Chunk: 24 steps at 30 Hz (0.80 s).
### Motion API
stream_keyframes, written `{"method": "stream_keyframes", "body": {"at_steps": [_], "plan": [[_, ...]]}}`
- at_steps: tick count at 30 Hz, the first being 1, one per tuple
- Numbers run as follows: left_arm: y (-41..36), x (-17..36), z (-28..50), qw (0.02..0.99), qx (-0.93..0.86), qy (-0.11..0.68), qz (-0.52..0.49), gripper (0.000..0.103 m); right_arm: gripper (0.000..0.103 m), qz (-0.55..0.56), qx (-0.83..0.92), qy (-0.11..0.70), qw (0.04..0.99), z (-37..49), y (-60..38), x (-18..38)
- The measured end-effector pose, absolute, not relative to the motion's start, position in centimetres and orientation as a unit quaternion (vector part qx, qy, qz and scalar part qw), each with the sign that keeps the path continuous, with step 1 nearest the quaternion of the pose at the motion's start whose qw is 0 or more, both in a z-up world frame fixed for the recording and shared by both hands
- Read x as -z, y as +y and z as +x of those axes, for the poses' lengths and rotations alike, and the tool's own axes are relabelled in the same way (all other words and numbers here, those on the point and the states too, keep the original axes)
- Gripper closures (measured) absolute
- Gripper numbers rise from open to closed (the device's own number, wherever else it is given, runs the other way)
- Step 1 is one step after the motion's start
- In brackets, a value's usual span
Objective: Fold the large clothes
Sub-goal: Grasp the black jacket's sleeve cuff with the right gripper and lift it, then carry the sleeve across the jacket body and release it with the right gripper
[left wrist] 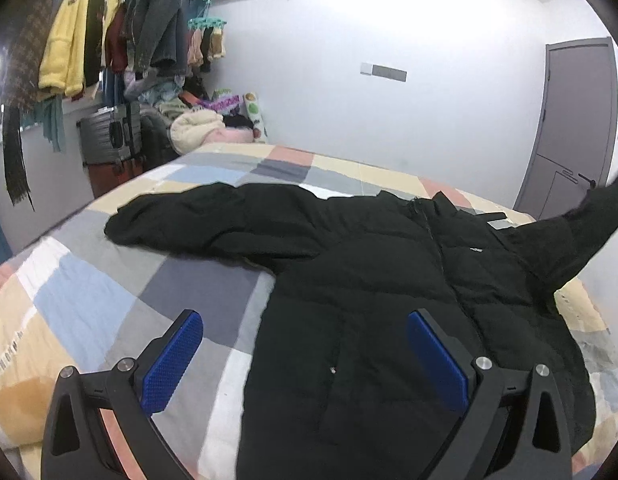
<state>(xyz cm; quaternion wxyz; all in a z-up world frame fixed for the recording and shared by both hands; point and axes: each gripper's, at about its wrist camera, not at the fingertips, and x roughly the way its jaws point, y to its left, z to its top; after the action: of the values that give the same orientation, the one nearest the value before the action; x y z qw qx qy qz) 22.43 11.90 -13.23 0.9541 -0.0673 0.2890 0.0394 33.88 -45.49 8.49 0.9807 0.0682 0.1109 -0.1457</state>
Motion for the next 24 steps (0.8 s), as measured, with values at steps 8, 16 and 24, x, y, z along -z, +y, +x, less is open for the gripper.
{"method": "stream_keyframes", "body": {"at_steps": [8, 16, 24], "plan": [[12.6, 13.2, 21.1, 0.959, -0.036, 0.275, -0.065, 0.0, 0.099, 0.079, 0.036, 0.075, 0.993, 35.9, -34.2, -11.2], [14.4, 14.1, 21.1, 0.954, -0.035, 0.286, -0.081, 0.0, 0.099, 0.08, -0.06, 0.095, 0.99, 39.5, -23.0, -8.3], [16.4, 14.8, 21.5, 0.956, -0.062, 0.277, -0.074, 0.0, 0.099, 0.053, -0.127, 0.17, 0.976, 43.3, -12.9, 1.4]]}}
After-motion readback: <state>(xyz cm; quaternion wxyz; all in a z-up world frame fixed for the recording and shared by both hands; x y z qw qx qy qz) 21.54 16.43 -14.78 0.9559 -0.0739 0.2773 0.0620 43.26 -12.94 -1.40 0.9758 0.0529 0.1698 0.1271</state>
